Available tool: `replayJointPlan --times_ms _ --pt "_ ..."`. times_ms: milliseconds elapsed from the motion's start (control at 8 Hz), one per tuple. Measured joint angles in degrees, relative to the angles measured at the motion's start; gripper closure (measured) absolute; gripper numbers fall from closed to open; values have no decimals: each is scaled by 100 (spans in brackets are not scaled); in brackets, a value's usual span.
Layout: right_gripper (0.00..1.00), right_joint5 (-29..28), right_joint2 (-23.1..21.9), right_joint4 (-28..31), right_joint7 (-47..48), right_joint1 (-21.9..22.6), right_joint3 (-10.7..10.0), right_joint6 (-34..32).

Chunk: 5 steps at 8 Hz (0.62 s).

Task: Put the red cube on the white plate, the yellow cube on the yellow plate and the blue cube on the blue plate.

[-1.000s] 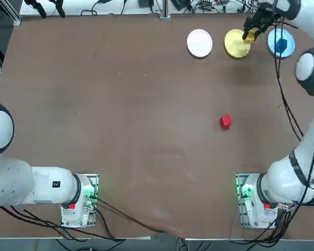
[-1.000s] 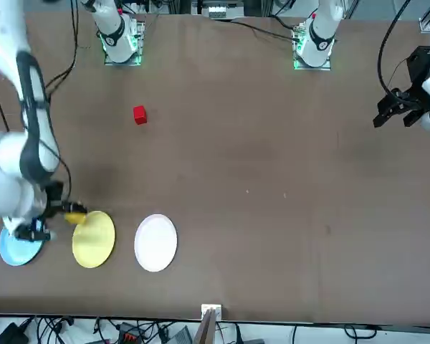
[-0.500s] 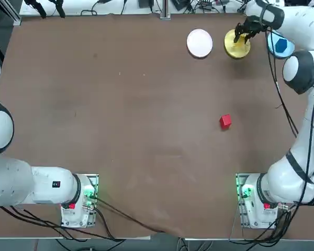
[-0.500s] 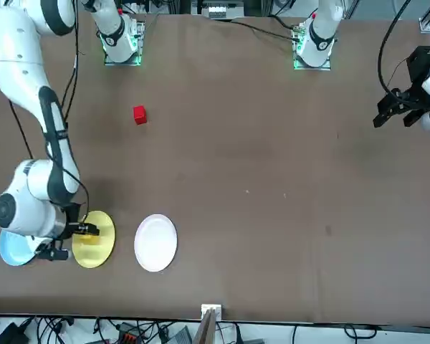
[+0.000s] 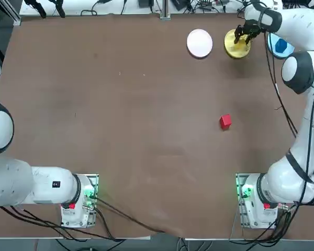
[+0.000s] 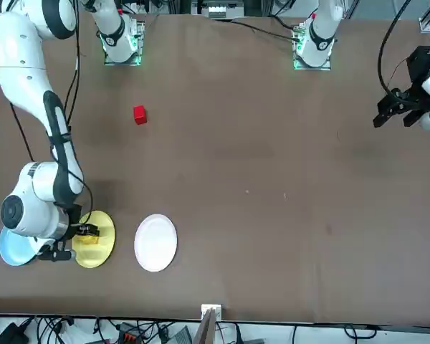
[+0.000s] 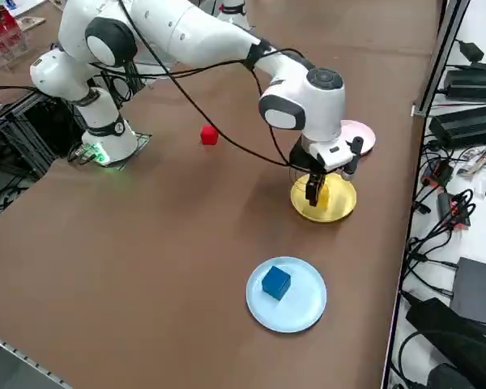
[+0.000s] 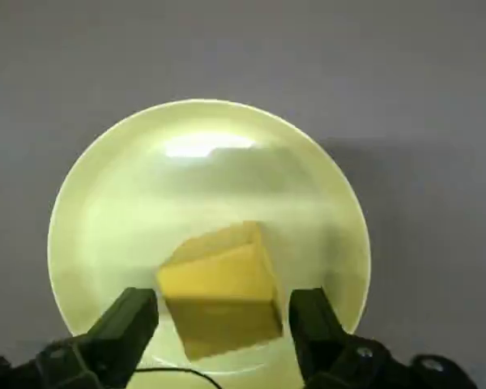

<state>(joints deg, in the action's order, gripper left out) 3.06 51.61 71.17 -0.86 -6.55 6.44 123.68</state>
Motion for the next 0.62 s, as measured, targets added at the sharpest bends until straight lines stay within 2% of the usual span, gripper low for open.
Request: replayJointPlan --times_ms 375,625 --pt "0 23 -45 -141 0 6 5 -63" --pt "0 41 -459 -322 -7 -49 0 -855"
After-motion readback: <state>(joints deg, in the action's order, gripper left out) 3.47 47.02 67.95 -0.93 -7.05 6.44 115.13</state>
